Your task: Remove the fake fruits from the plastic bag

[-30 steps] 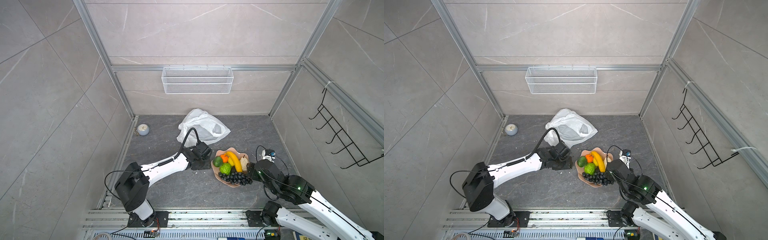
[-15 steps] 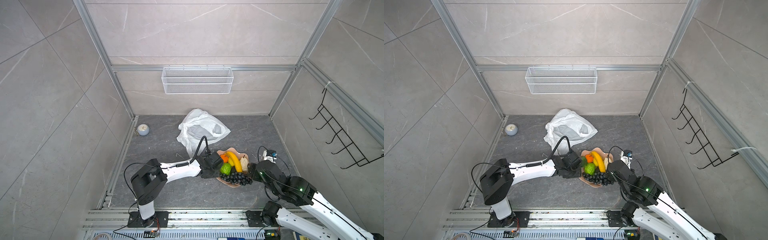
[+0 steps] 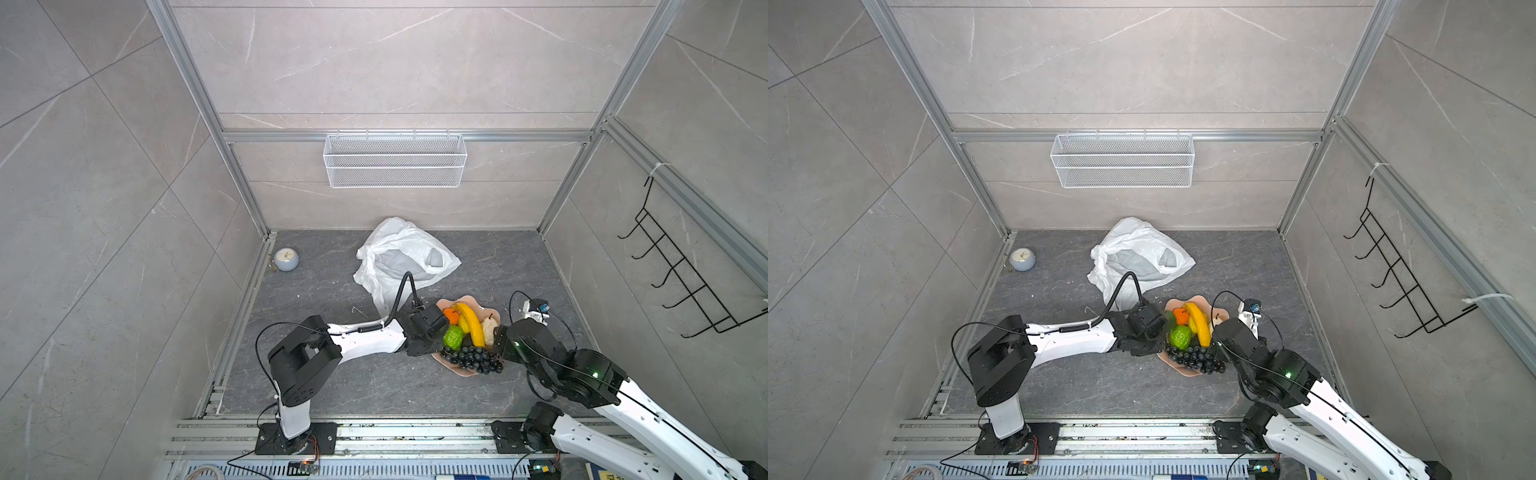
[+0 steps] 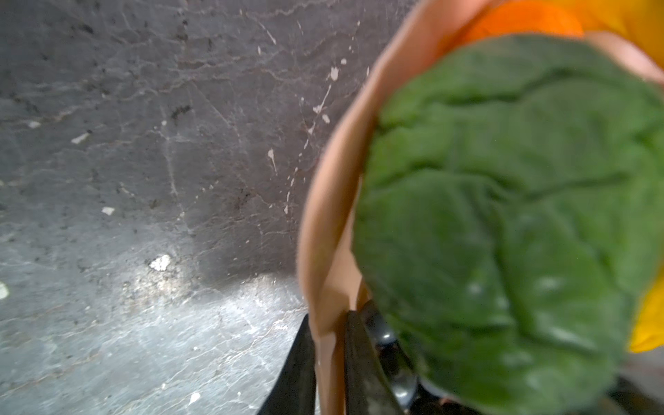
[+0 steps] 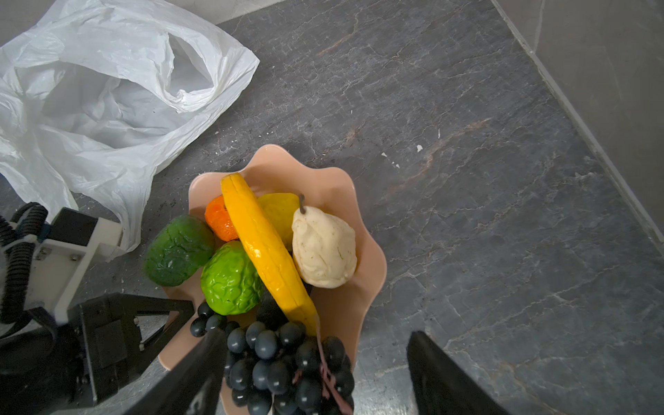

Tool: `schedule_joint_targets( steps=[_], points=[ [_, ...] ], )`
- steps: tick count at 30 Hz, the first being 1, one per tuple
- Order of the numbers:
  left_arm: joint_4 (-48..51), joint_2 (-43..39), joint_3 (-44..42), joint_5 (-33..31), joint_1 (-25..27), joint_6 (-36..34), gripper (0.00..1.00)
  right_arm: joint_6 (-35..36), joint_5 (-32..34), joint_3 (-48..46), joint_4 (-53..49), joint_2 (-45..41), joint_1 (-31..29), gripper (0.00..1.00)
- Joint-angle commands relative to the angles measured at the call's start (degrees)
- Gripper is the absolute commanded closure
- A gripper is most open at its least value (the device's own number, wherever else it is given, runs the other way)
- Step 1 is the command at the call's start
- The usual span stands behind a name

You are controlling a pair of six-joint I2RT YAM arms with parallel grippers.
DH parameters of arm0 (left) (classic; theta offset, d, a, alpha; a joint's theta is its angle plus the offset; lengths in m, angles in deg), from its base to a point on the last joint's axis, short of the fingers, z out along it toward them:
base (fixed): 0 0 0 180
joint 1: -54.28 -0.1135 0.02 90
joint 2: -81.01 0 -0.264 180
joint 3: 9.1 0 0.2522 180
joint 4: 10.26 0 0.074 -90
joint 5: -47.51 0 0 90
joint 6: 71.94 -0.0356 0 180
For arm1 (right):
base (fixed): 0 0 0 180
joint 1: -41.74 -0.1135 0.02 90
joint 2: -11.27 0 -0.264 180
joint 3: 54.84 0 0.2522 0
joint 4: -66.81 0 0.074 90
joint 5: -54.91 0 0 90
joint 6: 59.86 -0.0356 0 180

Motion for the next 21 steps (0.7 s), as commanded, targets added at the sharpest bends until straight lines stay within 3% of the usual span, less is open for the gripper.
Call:
schedule_joint_targets(
  steps=[1, 12, 21],
  points=[
    [1.35, -0.53, 0.17, -1.32, 0.07, 1.35, 0.87, -0.40, 1.21, 0.57, -1.14, 0.45, 0.21, 0.19],
    [0.73, -6.77, -7.60, -1.30, -3.36, 2.51, 0.89, -0.49, 1.19, 0.58, -1.28, 0.87, 0.21, 0.19],
    [3.48, -18.57, -19.10, -2.64, -7.50, 3.01, 0.89, -0.61, 1.35, 0.29, -1.11, 1.66, 0.21, 0.19]
  ],
)
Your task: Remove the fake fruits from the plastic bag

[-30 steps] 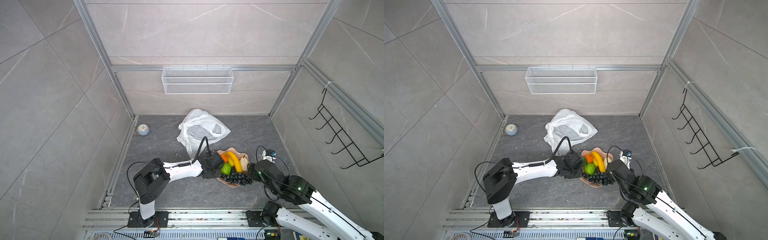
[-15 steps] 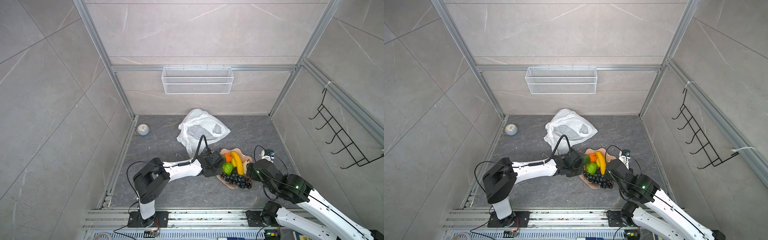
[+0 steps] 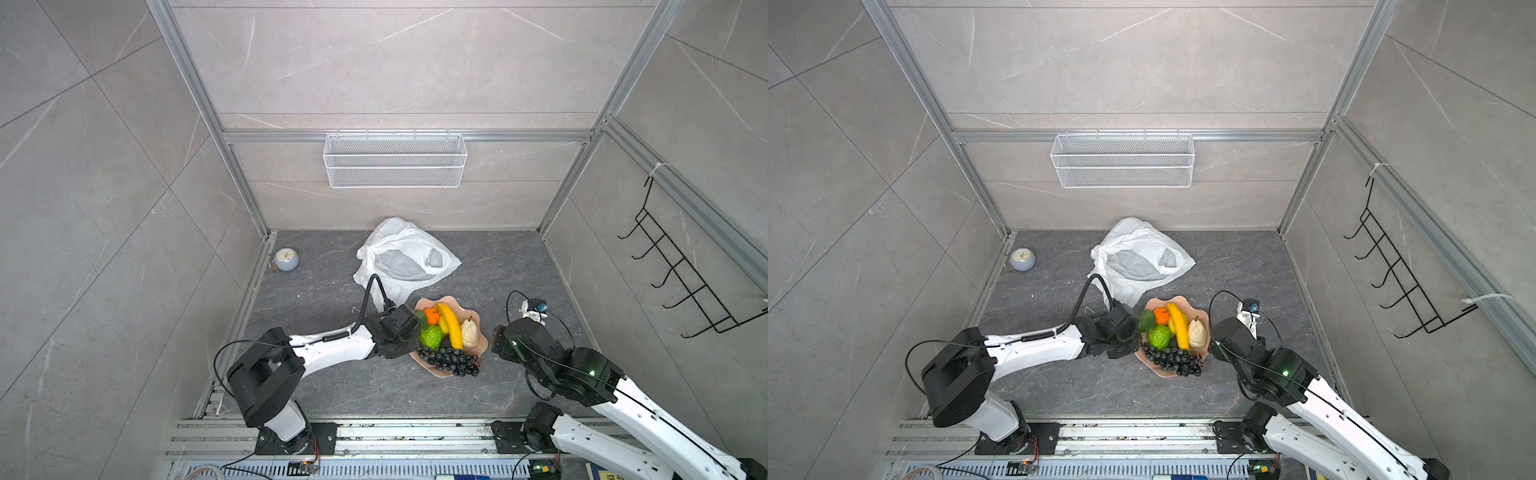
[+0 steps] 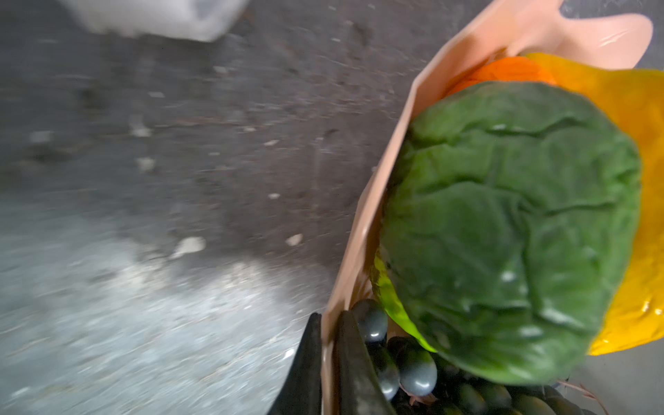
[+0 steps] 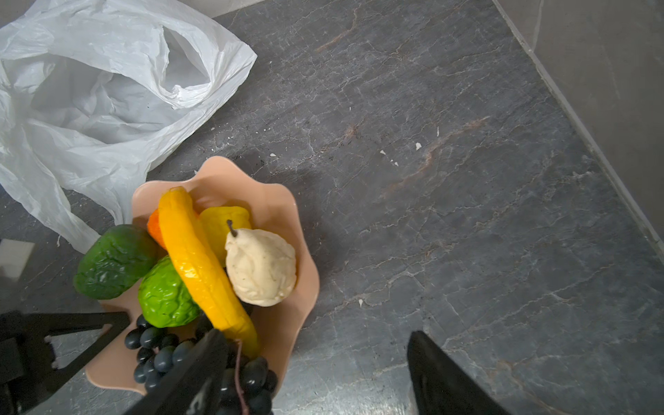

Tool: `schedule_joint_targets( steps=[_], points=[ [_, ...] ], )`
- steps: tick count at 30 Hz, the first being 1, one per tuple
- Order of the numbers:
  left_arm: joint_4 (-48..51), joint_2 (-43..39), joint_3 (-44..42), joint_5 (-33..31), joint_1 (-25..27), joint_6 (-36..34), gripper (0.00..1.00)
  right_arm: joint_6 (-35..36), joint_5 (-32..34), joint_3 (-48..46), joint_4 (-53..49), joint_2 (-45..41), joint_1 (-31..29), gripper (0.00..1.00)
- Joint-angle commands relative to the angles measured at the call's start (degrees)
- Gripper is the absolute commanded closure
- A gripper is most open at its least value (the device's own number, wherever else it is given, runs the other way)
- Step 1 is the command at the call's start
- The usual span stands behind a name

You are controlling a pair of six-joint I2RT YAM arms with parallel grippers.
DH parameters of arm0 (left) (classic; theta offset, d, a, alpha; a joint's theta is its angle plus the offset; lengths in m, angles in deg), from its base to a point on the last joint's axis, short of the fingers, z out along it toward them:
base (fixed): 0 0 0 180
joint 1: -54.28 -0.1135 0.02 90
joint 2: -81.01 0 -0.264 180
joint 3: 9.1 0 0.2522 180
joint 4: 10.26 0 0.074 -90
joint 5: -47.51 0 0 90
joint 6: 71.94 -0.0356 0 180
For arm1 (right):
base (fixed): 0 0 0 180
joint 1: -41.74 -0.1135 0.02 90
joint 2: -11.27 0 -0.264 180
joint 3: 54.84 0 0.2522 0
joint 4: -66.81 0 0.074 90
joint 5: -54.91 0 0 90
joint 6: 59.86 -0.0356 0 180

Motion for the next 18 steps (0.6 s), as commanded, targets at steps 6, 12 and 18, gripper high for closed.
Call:
schedule_joint_targets(
  steps=[6, 12, 18],
  points=[
    [7.68, -9.70, -8.59, -3.08, -3.25, 0.06, 0.88, -0.66, 1.27, 0.48, -0.31, 1.67, 0.19, 0.19],
    [7.75, -9.93, -9.20, -2.79, -3.67, -0.42, 0.85, -0.79, 0.52, 0.66, 0.49, 2.58, 0.19, 0.19],
    [10.00, -11.71, -8.26, -4.21, -3.79, -1.73, 0.65, -0.95, 0.66, 0.36, 1.27, 1.90, 0.18, 0.18]
  ],
)
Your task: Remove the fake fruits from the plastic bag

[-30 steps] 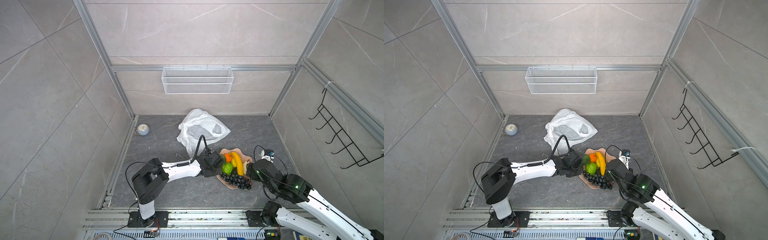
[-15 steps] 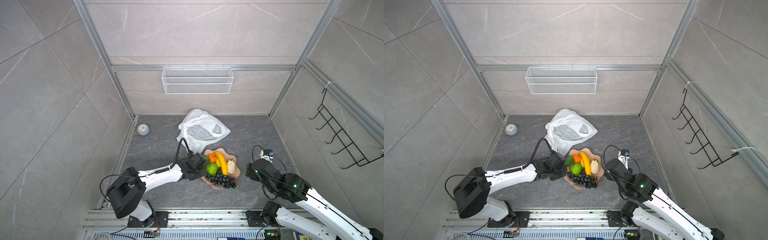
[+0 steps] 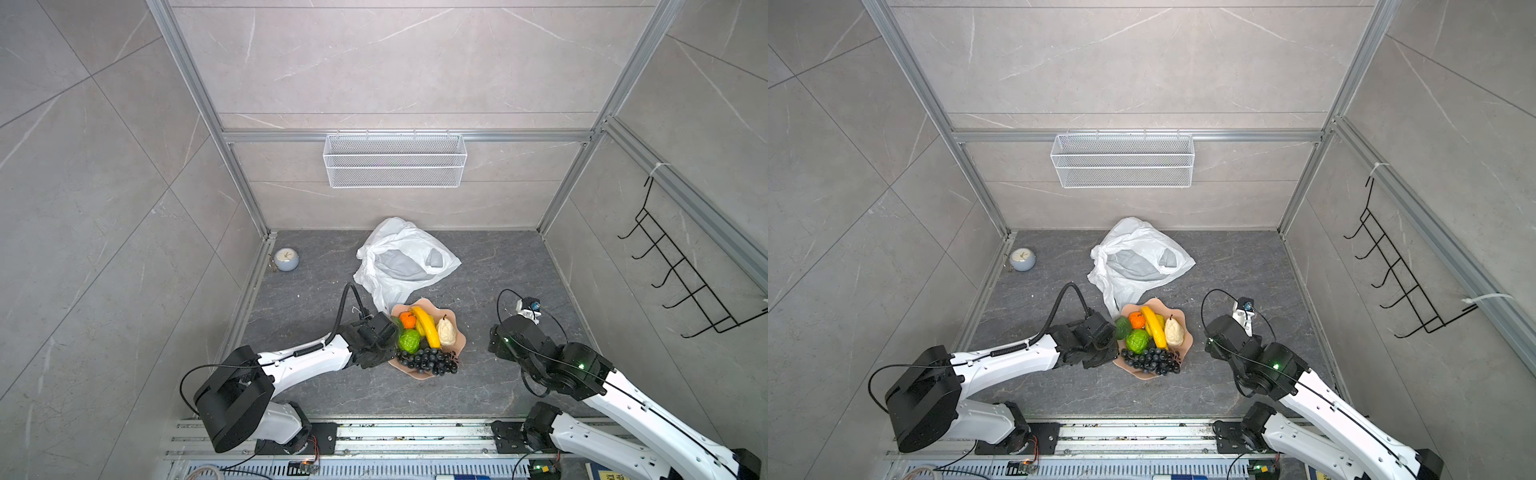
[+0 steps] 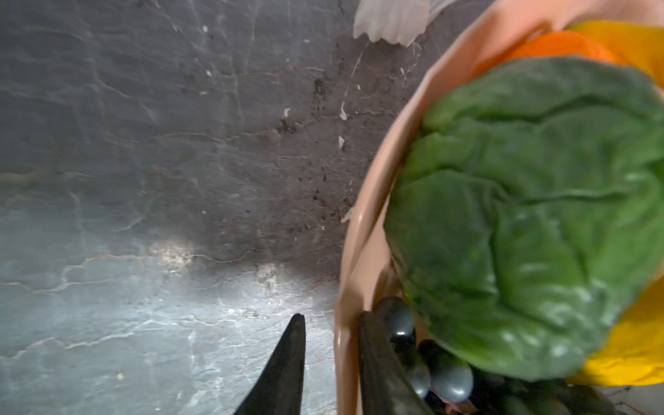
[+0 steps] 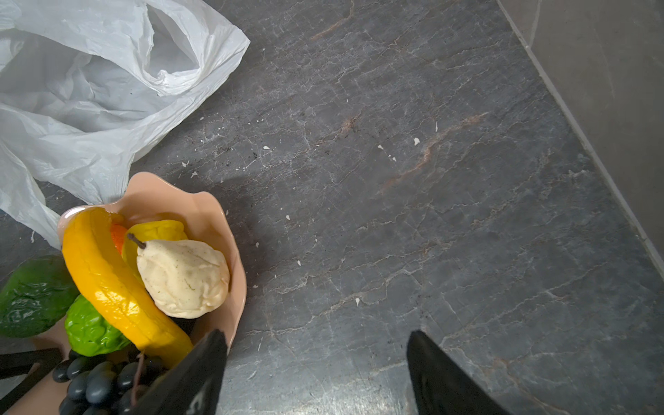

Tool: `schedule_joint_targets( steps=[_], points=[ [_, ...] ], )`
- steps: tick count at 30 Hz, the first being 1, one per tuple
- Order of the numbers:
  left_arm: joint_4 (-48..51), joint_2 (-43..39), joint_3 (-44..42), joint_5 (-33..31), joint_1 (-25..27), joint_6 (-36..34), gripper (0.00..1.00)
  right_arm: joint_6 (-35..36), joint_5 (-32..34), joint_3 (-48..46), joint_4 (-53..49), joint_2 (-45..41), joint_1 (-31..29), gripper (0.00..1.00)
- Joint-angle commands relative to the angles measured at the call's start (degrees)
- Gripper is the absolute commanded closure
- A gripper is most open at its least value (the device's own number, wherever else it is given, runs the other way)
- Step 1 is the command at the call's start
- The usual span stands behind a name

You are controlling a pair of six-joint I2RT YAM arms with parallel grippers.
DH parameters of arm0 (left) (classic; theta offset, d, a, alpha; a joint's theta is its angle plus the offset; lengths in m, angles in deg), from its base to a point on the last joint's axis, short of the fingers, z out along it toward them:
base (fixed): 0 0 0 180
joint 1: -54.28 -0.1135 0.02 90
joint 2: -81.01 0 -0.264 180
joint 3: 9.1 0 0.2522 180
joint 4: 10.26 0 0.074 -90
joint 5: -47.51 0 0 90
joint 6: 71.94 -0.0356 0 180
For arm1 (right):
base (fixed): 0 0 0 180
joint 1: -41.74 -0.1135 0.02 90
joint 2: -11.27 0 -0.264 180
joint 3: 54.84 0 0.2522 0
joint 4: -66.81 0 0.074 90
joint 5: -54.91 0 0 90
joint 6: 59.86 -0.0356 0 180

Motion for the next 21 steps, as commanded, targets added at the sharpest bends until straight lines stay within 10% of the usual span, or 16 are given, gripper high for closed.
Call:
schedule_joint_targets(
  steps=[1, 14, 21],
  points=[
    [4.83, -2.79, 0.83, -2.89, -0.37, -1.53, 0.64, -0.77, 0.79, 0.39, 0.79, -0.63, 0.21, 0.18],
    [21.53, -24.60, 0.51, -20.68, -1.25, -8.73, 0.35, 9.71, 16.21, 6.45, 1.40, 4.09, 0.30, 0.03],
    [19.88, -24.81, 4.95, -37.12, -13.51, -25.58, 0.10, 20.21, 17.50, 6.06, 14.92, 10.94, 6.35, 0.00]
  ],
)
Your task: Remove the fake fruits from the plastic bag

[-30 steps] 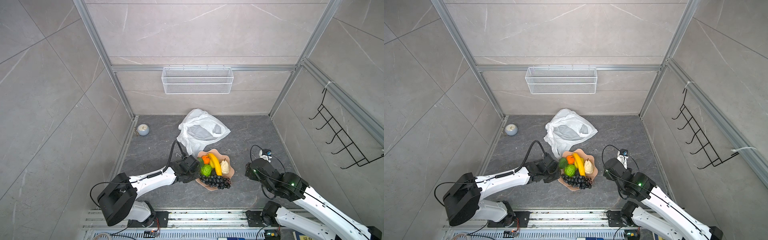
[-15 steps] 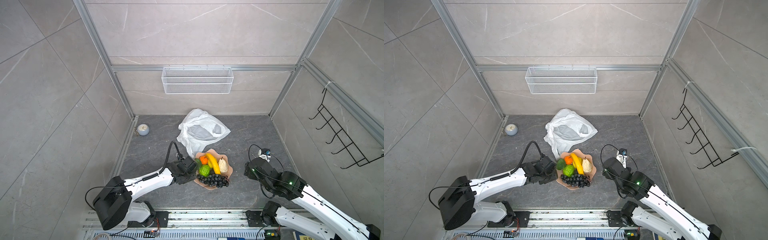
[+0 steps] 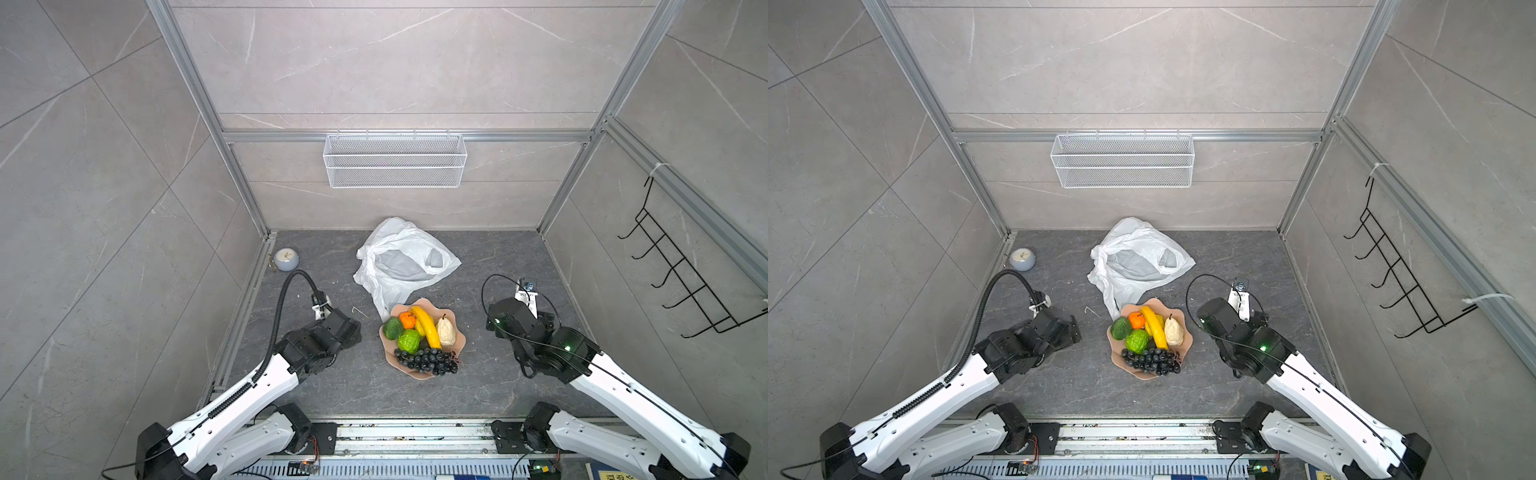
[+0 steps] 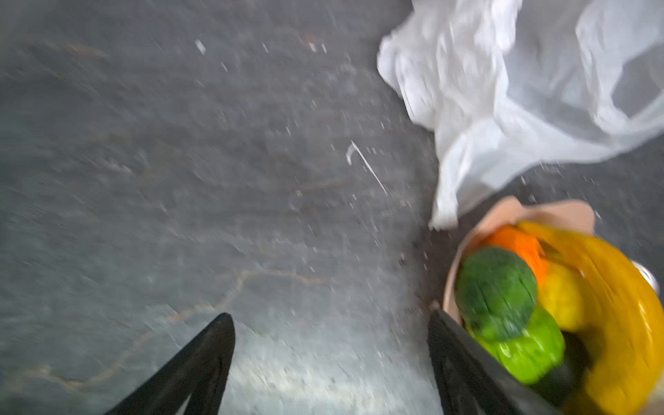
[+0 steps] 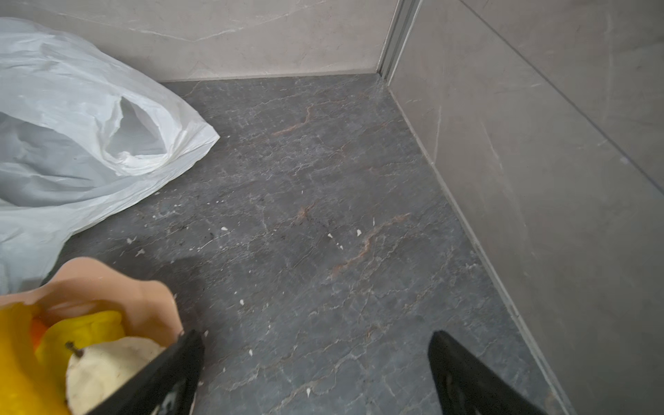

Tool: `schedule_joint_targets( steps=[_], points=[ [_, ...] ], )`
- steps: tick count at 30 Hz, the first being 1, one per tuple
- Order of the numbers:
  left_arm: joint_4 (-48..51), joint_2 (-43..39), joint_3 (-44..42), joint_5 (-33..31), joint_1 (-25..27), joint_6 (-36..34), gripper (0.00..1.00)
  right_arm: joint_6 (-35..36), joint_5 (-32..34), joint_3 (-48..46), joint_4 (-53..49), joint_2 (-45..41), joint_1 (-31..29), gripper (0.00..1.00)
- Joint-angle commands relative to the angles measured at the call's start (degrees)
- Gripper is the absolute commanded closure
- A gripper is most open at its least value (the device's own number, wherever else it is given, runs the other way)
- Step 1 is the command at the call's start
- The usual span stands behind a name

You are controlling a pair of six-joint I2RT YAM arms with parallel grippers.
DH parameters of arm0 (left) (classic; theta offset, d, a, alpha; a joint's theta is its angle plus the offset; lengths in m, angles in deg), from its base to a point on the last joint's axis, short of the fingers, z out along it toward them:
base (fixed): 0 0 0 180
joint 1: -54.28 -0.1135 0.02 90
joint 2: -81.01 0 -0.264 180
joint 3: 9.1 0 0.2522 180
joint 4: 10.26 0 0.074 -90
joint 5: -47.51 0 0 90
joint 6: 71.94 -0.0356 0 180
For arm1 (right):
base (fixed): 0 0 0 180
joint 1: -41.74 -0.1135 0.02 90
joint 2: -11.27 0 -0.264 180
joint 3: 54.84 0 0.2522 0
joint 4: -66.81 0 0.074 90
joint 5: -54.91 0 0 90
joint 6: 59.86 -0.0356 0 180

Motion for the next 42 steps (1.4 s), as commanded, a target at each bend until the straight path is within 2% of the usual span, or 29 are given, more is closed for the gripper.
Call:
schedule_joint_targets(
  steps=[1, 3, 6, 11, 13, 16, 20, 21, 25, 27, 30, 31, 33, 35, 37, 38, 40, 42],
  points=[
    [-4.97, 1.05, 0.32, -12.22, -6.09, -14.23, 0.09, 8.69, 1.52, -0.59, 11.23, 2.51, 3.76, 0.00],
    [-12.89, 2.25, -2.11, -14.69, -9.58, -21.55, 0.08, 11.74, -1.01, -2.74, 16.89, 3.92, 7.20, 0.00],
    [-22.69, 5.18, -5.18, -16.62, -14.46, -29.42, 0.07, 15.13, -8.24, -6.51, 25.20, 6.05, 14.23, 0.00],
    [-41.96, 11.12, -12.10, -16.48, -20.40, -40.62, 0.04, 20.15, -9.86, -13.86, 39.31, 12.58, 20.86, 0.00],
    [-48.68, 13.38, -14.57, -14.98, -22.79, -43.84, 0.03, 20.71, -10.03, -15.62, 43.22, 15.70, 22.94, 0.00],
    [-60.45, 16.76, -18.87, -11.25, -25.67, -47.88, 0.02, 24.08, -10.26, -20.43, 55.15, 17.65, 24.11, 0.00],
    [-80.33, 22.75, -25.34, -7.04, -27.50, -56.11, 0.01, 26.52, -12.41, -24.37, 66.95, 19.81, 25.10, 0.00],
    [-82.36, 23.23, -25.77, -6.57, -27.48, -57.56, 0.01, 27.20, -12.95, -24.95, 69.54, 20.69, 25.37, 0.00],
    [-91.61, 25.06, -28.26, 3.36, -30.00, -57.93, 0.00, 30.20, -15.07, -27.34, 78.81, 25.05, 25.94, 0.00],
    [-97.14, 28.92, -29.00, 8.95, -33.97, -55.50, 0.01, 31.49, -15.76, -27.92, 82.14, 26.89, 26.28, 0.00],
    [-91.59, 28.22, -27.51, 14.43, -38.37, -51.25, 0.02, 33.46, -19.43, -30.61, 89.19, 28.00, 27.17, 0.00],
    [-93.98, 29.38, -27.78, 15.33, -38.42, -51.84, 0.01, 33.92, -20.18, -31.77, 92.30, 28.90, 27.30, 0.00],
    [-91.38, 29.27, -27.15, 18.27, -39.95, -50.85, 0.00, 34.22, -22.93, -33.12, 96.67, 30.34, 28.24, 0.00],
    [-97.76, 33.36, -27.45, 20.02, -41.58, -50.48, 0.00, 33.52, -26.71, -33.61, 96.06, 29.66, 29.69, 0.00],
    [-90.83, 31.26, -26.27, 21.43, -42.31, -49.20, 0.00, 33.68, -29.20, -34.71, 98.18, 30.06, 30.35, 0.00],
    [-94.30, 32.41, -26.81, 21.18, -42.31, -49.64, 0.00, 33.74, -29.79, -34.86, 99.41, 31.41, 30.42, 0.00],
    [-91.38, 31.40, -26.38, 21.38, -42.36, -49.34, 0.00, 34.11, -30.82, -34.77, 103.14, 34.15, 30.97, 0.00],
    [-92.88, 31.73, -26.77, 20.92, -42.31, -49.54, 0.00, 33.13, -30.46, -34.12, 99.26, 32.85, 31.44, 0.00]
  ],
)
